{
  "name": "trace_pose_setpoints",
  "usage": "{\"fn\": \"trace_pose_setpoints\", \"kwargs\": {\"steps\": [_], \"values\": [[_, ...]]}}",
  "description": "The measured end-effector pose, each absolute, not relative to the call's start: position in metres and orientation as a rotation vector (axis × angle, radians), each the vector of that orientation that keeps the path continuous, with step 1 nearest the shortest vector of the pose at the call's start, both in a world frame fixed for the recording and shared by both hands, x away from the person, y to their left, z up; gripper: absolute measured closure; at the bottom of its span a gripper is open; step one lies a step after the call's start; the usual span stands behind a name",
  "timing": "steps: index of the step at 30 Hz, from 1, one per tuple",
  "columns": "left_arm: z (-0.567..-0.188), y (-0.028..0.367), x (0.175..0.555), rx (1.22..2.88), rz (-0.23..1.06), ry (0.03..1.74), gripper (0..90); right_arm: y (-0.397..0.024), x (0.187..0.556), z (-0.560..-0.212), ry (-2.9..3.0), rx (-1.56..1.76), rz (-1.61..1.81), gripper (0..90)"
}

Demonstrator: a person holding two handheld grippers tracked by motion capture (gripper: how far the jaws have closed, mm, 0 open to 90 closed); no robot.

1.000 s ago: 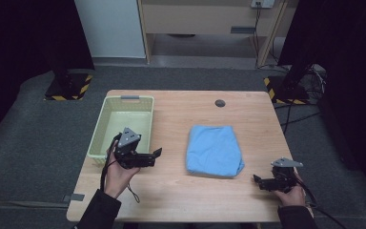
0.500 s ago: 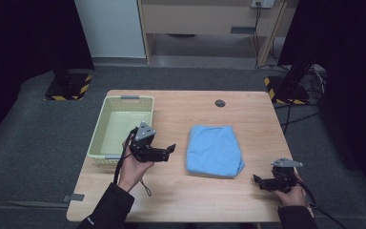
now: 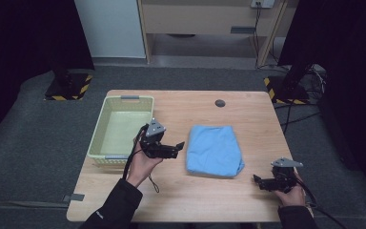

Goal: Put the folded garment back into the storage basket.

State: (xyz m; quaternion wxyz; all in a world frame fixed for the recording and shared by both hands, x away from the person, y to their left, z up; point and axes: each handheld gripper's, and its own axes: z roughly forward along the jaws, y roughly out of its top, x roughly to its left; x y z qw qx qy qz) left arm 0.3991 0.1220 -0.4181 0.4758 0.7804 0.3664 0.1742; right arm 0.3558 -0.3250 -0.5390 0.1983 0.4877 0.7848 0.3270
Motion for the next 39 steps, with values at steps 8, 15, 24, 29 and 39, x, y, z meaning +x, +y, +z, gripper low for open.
{"fn": "trace_pose_setpoints", "kwargs": {"steps": [8, 15, 24, 29, 39], "values": [[-0.412, 0.113, 0.408, 1.922, 0.441, 0.877, 6.6, -0.325, 0.356, -0.539, 2.196, 1.365, 0.915, 0.2], [-0.407, 0.106, 0.413, 1.927, 0.443, 0.868, 6.6, -0.325, 0.356, -0.539, 2.196, 1.364, 0.915, 0.2], [-0.403, 0.096, 0.419, 1.927, 0.442, 0.856, 6.5, -0.325, 0.356, -0.539, 2.196, 1.365, 0.915, 0.2], [-0.4, 0.091, 0.421, 1.927, 0.442, 0.85, 6.5, -0.325, 0.356, -0.539, 2.196, 1.364, 0.915, 0.2], [-0.396, 0.084, 0.425, 1.928, 0.448, 0.839, 6.5, -0.325, 0.356, -0.539, 2.196, 1.364, 0.915, 0.2]]}}
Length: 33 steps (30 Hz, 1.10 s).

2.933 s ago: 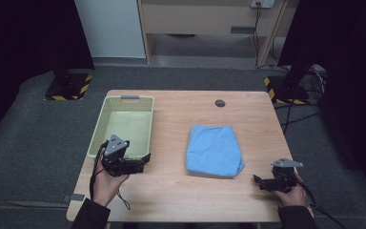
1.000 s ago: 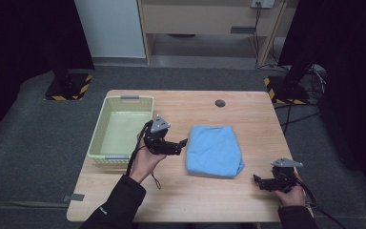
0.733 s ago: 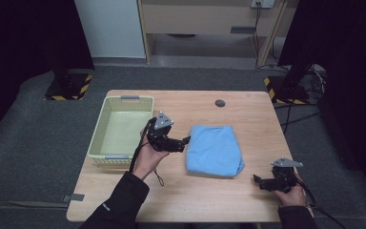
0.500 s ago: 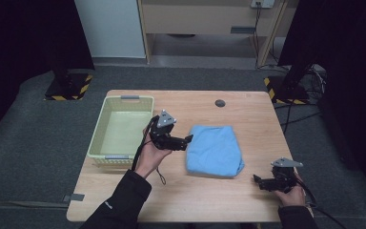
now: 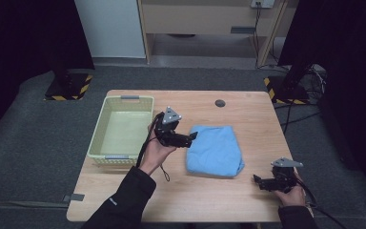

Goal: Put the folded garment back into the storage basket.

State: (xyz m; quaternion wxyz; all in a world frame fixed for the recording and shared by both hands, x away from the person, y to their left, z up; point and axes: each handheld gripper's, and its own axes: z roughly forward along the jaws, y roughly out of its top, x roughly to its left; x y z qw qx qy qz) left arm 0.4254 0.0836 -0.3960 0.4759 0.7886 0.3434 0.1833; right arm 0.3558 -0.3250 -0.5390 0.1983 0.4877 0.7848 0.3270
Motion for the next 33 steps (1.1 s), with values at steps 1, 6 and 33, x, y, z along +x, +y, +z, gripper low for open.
{"fn": "trace_pose_setpoints", "kwargs": {"steps": [1, 6, 33], "values": [[-0.396, 0.083, 0.426, 1.926, 0.447, 0.839, 6.5, -0.325, 0.356, -0.539, 2.196, 1.364, 0.915, 0.2], [-0.394, 0.079, 0.429, 1.922, 0.45, 0.836, 6.5, -0.325, 0.356, -0.539, 2.196, 1.364, 0.915, 0.2], [-0.415, 0.062, 0.454, 1.912, 0.427, 0.863, 6.7, -0.325, 0.356, -0.539, 2.196, 1.364, 0.915, 0.2]]}}
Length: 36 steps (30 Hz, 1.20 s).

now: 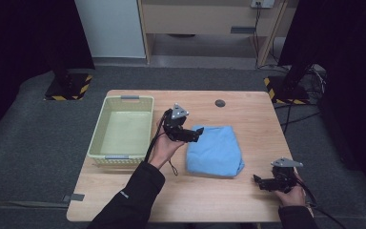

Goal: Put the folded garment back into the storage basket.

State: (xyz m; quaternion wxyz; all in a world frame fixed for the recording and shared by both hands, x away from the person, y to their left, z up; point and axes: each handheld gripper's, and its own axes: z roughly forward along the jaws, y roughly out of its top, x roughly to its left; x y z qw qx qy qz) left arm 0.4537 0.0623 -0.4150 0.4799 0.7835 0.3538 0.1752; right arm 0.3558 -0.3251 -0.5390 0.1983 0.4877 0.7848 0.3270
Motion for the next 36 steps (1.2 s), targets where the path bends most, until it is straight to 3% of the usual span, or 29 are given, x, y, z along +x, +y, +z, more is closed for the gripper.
{"fn": "trace_pose_setpoints", "kwargs": {"steps": [36], "values": [[-0.468, 0.045, 0.482, 1.929, 0.366, 0.964, 6.7, -0.325, 0.356, -0.539, 2.196, 1.364, 0.915, 0.2]]}}
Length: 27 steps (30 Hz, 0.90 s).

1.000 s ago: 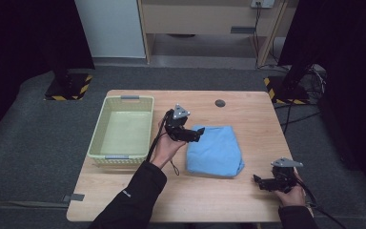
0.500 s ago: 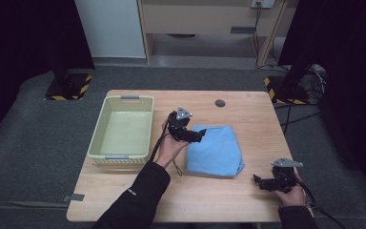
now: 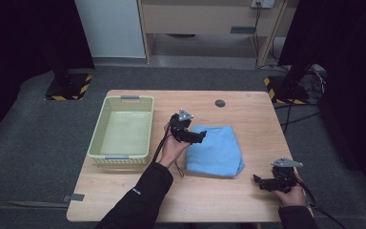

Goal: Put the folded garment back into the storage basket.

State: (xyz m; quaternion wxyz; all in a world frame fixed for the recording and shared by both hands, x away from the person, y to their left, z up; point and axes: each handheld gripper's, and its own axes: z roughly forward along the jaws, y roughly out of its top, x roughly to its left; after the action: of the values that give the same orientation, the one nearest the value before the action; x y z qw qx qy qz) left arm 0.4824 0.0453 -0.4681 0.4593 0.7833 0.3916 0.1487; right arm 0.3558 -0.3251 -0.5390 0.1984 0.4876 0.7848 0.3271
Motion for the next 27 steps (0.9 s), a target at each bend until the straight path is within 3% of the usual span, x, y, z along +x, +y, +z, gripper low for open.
{"fn": "trace_pose_setpoints", "kwargs": {"steps": [27], "values": [[-0.505, 0.046, 0.497, 1.96, 0.322, 1.056, 6.5, -0.325, 0.356, -0.539, 2.196, 1.364, 0.915, 0.2]]}}
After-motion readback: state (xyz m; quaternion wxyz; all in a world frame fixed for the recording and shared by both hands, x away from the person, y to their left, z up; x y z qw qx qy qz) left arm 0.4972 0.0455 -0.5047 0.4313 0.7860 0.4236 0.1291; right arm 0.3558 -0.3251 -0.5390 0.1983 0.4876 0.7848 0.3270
